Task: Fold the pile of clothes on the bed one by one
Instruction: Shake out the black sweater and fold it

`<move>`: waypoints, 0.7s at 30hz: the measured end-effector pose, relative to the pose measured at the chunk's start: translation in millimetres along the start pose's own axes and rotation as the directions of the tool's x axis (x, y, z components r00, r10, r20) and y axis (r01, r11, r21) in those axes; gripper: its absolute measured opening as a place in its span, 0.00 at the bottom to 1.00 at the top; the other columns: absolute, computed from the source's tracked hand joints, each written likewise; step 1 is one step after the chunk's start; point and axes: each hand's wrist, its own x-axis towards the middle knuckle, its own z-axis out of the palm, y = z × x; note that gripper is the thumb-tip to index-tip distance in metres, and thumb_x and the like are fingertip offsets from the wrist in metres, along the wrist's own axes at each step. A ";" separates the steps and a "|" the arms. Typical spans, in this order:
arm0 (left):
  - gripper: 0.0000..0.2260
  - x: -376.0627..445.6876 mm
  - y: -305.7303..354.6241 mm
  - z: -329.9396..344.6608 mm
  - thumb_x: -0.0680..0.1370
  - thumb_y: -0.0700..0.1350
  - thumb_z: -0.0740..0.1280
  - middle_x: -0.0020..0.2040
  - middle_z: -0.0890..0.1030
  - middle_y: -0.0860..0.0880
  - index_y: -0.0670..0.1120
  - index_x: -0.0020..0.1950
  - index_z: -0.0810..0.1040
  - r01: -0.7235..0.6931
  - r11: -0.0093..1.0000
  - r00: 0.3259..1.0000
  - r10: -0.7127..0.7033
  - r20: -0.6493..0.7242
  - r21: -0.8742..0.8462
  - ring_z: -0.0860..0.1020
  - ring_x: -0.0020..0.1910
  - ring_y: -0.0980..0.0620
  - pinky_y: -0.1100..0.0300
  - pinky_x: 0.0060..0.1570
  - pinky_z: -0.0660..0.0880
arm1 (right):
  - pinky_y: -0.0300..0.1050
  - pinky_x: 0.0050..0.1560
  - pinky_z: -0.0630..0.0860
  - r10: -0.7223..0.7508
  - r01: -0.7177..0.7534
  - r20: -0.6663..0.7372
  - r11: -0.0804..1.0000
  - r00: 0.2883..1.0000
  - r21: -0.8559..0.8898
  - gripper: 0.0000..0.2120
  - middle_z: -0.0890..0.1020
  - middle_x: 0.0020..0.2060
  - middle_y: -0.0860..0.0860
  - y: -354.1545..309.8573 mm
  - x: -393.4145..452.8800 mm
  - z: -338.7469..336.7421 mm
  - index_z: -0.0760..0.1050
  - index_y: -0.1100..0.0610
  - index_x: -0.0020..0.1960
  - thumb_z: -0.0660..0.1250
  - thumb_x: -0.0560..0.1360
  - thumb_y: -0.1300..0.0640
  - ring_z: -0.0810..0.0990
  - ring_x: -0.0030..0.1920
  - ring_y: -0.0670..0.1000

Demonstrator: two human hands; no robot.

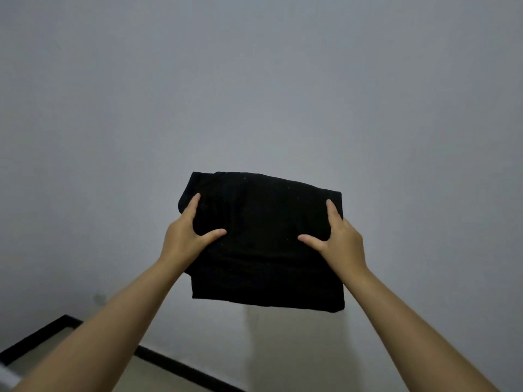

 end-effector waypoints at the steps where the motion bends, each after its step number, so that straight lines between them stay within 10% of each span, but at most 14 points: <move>1: 0.40 11.2 -9.5 7.1 0.68 0.47 0.74 0.70 0.68 0.44 0.47 0.74 0.56 0.020 1.000 1.000 -0.020 -0.008 0.018 0.69 0.66 0.44 0.55 0.63 0.66 | 0.39 0.48 0.70 -0.019 0.018 0.017 0.999 1.000 0.031 0.44 0.77 0.54 0.56 6.4 15.4 16.0 0.51 0.56 0.74 0.69 0.68 0.42 0.76 0.51 0.54; 21: 0.40 234.0 -338.4 -26.8 0.68 0.47 0.74 0.69 0.69 0.44 0.47 0.74 0.55 0.377 0.899 0.897 -0.294 -0.331 0.222 0.70 0.66 0.44 0.58 0.61 0.66 | 0.43 0.51 0.72 -0.404 0.291 0.262 0.878 0.877 0.379 0.45 0.76 0.55 0.58 -104.9 283.1 440.9 0.49 0.58 0.75 0.69 0.69 0.43 0.76 0.53 0.55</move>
